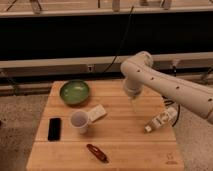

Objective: Move the arm in a circular motion

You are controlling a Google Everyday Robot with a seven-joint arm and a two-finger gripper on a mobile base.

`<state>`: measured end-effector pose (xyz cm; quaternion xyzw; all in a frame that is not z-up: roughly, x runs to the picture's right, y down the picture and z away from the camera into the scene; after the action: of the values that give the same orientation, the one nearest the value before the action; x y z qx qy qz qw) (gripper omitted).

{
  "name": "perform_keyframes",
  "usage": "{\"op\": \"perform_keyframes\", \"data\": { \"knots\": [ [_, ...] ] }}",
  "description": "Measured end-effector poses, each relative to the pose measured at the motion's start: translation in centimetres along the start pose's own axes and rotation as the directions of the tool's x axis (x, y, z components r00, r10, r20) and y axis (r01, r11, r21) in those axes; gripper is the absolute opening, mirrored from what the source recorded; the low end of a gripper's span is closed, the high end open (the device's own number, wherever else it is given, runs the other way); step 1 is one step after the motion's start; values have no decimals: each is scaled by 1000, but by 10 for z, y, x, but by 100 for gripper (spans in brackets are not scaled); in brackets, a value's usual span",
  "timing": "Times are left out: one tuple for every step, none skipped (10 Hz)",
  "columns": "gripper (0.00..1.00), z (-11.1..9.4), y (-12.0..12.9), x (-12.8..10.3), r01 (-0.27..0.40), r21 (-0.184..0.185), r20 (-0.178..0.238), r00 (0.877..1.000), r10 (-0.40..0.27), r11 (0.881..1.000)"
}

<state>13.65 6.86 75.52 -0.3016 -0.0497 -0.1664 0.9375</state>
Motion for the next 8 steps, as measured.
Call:
{"op": "perform_keyframes", "data": {
  "knots": [
    [80,2,3,-1,-5,-5,6,1000,5,1000],
    [80,2,4,1,-12,-6,5,1000,12,1000],
    [80,2,9,7,-16,-9,11,1000,16,1000],
    [80,3,15,17,-15,-12,12,1000,15,1000],
    [80,3,20,24,-15,-17,14,1000,16,1000],
    [80,4,22,27,-13,-21,20,1000,14,1000],
    [80,5,24,25,-9,-24,25,1000,10,1000],
    [80,6,27,25,-7,-26,30,1000,8,1000]
  ]
}}
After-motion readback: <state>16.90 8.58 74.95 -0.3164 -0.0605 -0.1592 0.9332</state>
